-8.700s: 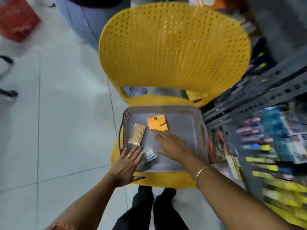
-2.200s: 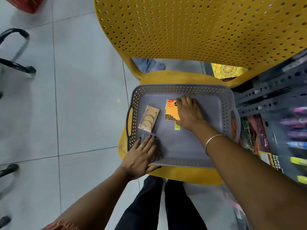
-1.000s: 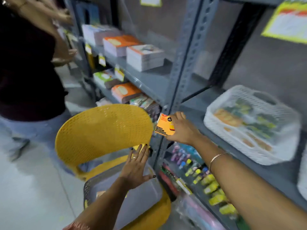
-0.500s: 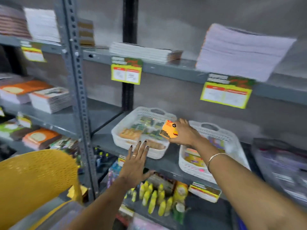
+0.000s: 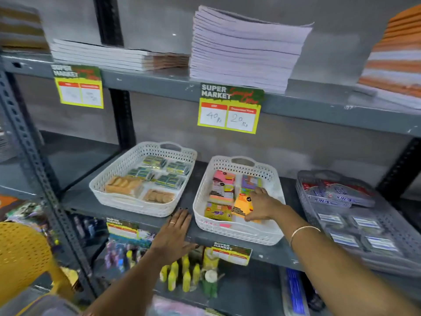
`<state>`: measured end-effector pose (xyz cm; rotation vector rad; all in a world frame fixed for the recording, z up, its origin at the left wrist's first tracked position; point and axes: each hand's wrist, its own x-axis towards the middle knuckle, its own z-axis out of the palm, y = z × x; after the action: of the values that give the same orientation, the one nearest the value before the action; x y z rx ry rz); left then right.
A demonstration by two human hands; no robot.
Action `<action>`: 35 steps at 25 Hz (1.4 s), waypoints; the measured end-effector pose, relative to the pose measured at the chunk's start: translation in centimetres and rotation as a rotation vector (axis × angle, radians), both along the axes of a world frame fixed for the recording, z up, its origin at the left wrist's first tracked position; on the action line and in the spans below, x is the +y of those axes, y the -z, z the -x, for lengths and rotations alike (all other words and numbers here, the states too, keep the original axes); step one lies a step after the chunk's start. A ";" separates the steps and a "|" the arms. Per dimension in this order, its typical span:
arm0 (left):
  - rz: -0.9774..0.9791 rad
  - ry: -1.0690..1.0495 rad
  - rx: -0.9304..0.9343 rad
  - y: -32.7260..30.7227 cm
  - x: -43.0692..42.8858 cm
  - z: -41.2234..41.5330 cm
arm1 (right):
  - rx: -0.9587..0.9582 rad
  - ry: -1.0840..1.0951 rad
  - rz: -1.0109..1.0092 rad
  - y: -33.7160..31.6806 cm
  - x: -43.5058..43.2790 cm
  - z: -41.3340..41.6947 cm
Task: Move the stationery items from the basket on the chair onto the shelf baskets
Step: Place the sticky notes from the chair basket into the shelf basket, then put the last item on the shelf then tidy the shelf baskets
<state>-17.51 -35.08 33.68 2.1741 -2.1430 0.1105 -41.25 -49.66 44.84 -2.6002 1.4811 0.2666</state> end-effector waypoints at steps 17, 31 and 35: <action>-0.015 0.038 0.027 1.2 -0.6 -0.8 | -0.056 0.037 -0.114 0.3 0.3 -3.1; 0.047 -0.223 0.015 4.9 12.8 -8.5 | -0.623 -0.522 0.339 -1.8 9.4 -23.3; -0.006 -0.425 0.037 8.8 22.0 -14.5 | -0.605 -0.753 0.308 1.9 15.6 -32.7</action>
<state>-2.99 -13.06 24.92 2.5765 -1.6315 0.0893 -8.52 -34.01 42.91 -2.9603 0.3421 -0.6740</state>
